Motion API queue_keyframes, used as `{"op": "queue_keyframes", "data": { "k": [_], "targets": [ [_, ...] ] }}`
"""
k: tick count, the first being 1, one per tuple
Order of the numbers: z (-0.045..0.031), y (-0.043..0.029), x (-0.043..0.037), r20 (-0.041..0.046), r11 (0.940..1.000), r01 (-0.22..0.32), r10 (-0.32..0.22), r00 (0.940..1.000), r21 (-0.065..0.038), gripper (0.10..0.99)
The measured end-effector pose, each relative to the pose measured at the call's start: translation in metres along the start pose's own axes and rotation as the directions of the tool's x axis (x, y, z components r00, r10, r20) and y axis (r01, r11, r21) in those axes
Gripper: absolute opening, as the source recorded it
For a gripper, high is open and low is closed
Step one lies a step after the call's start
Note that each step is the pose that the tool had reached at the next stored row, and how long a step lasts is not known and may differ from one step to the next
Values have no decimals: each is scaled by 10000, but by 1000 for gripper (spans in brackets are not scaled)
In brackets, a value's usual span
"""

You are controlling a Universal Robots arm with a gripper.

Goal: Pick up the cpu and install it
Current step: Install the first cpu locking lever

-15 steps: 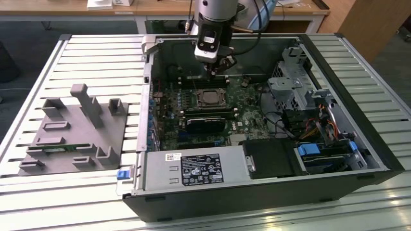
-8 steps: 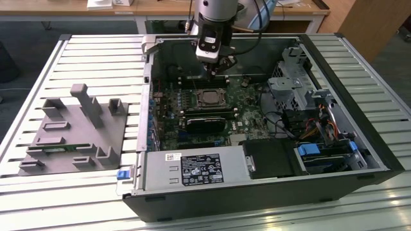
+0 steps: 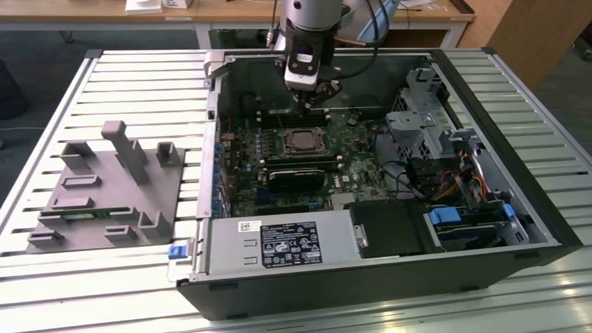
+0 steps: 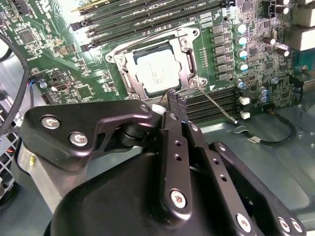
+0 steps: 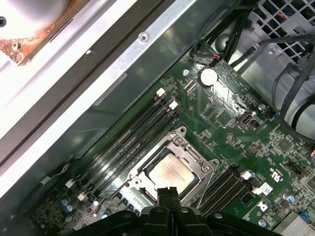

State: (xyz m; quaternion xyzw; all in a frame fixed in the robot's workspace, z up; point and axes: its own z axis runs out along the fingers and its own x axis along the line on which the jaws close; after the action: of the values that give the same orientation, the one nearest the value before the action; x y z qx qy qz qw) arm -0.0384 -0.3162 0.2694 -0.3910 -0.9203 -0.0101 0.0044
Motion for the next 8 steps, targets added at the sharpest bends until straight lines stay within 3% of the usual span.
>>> {"op": "queue_keyframes", "data": {
  "k": [8],
  "targets": [
    [0,0,0,-6,9993,381,-381,9993,6,106]
  ]
}}
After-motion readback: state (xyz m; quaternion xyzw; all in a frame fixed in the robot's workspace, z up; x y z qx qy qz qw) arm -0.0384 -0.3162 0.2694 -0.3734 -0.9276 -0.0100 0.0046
